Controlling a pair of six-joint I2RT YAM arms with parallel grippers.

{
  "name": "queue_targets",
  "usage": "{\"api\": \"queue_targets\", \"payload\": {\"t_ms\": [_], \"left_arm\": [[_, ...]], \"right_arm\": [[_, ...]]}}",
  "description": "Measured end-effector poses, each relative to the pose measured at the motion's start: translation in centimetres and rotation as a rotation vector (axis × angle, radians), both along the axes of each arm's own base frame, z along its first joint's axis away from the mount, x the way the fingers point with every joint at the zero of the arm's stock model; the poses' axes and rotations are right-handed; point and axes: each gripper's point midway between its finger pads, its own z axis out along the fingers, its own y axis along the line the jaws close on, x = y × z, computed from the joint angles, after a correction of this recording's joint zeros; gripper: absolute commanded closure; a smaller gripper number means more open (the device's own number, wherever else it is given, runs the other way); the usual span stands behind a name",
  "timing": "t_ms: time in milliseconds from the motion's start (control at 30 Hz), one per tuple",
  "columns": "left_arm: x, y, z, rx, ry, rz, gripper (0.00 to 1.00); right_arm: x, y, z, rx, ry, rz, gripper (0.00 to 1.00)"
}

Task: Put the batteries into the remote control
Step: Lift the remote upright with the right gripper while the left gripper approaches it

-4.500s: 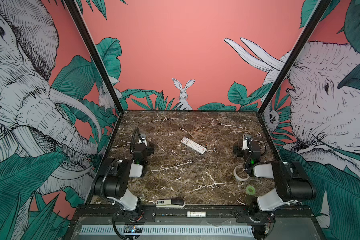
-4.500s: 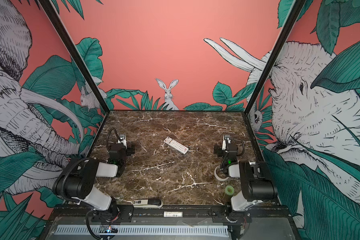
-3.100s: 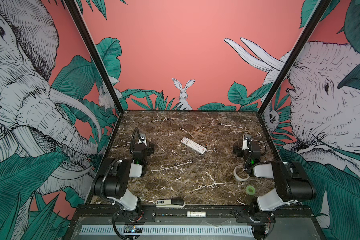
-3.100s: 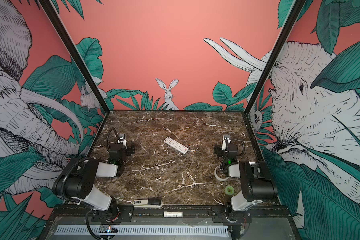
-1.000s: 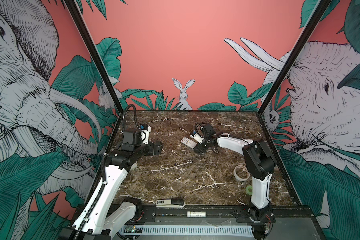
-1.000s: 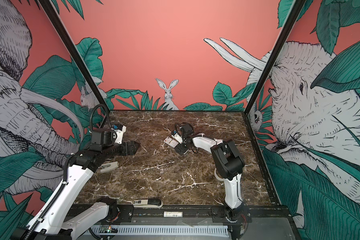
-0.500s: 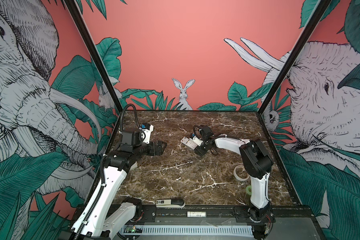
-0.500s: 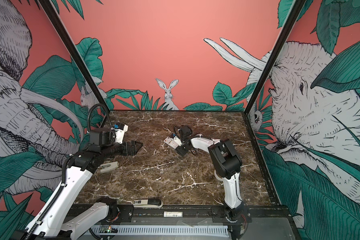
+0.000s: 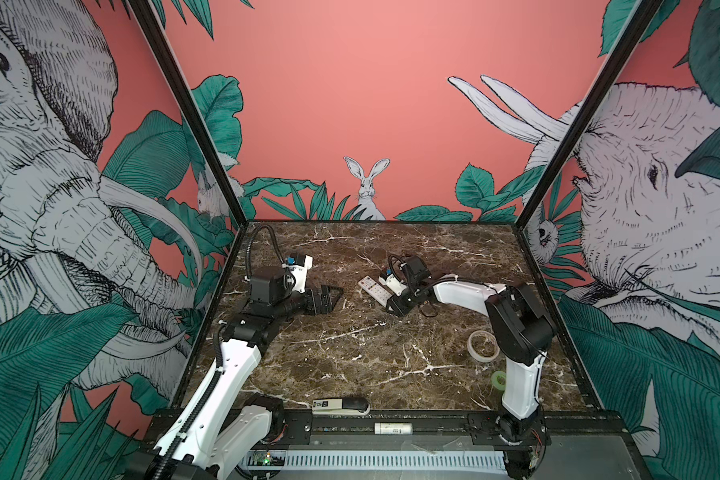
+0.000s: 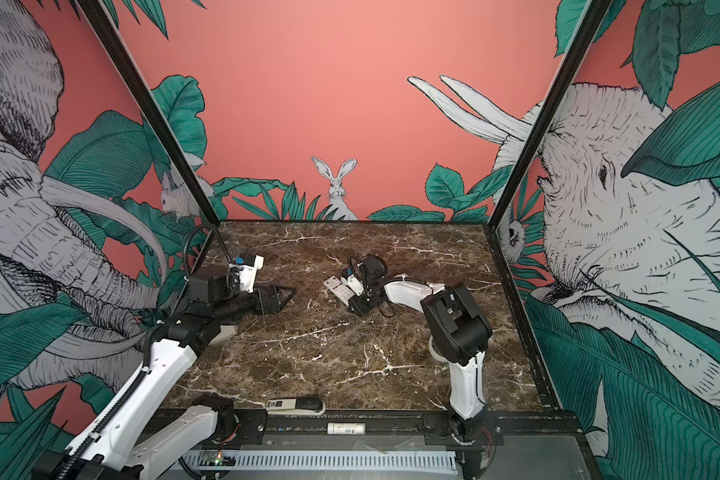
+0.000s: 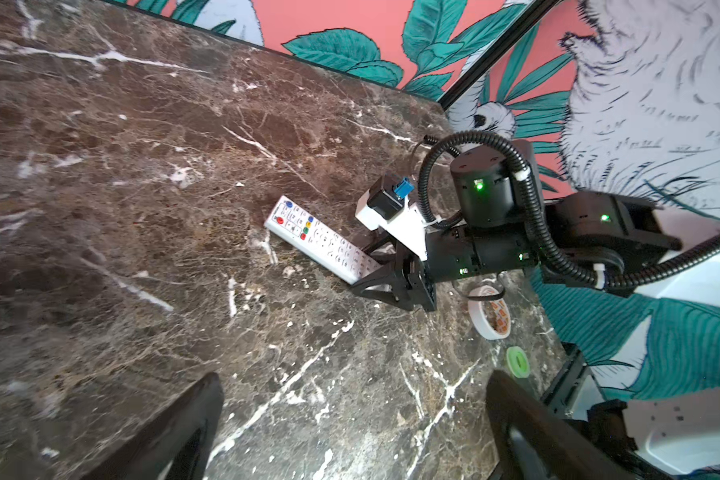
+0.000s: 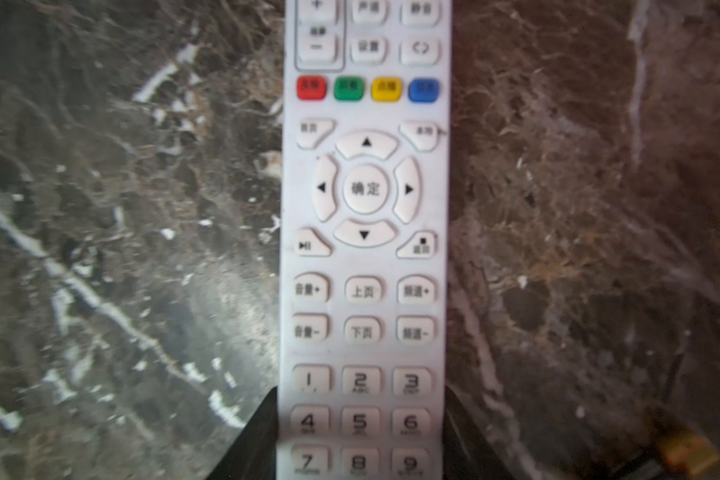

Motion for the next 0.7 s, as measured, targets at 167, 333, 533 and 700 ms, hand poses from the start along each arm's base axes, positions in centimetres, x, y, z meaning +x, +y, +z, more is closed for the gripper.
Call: {"api": "queue_targets", "payload": {"t_ms": [167,333,533,700], "left_arm": [[0.0,-1.4,0.3,-0.119,-0.051,-0.043,0.0],[-0.6,-3.1,3.4,-0.218,-0.177,-0.14,0.0],[-1.9,-4.5,7.5,-0.31,-0.332,-0.257,0.0],[-1.9,-5.1,9.1,-0.358,-0.391,-0.306,0.0]], "right_arm": [[-0.7,2.4,7.3,0.238,-0.012,-0.014,0.64],[-2.7,3.6,14.5,0.476,0.002,0.018,0.66],[-6.3,3.5,19.8,0.693,0.103,0.072,0.67],[-8.5,3.4,23.6,0.855,0.172,0.122,0.69]]}}
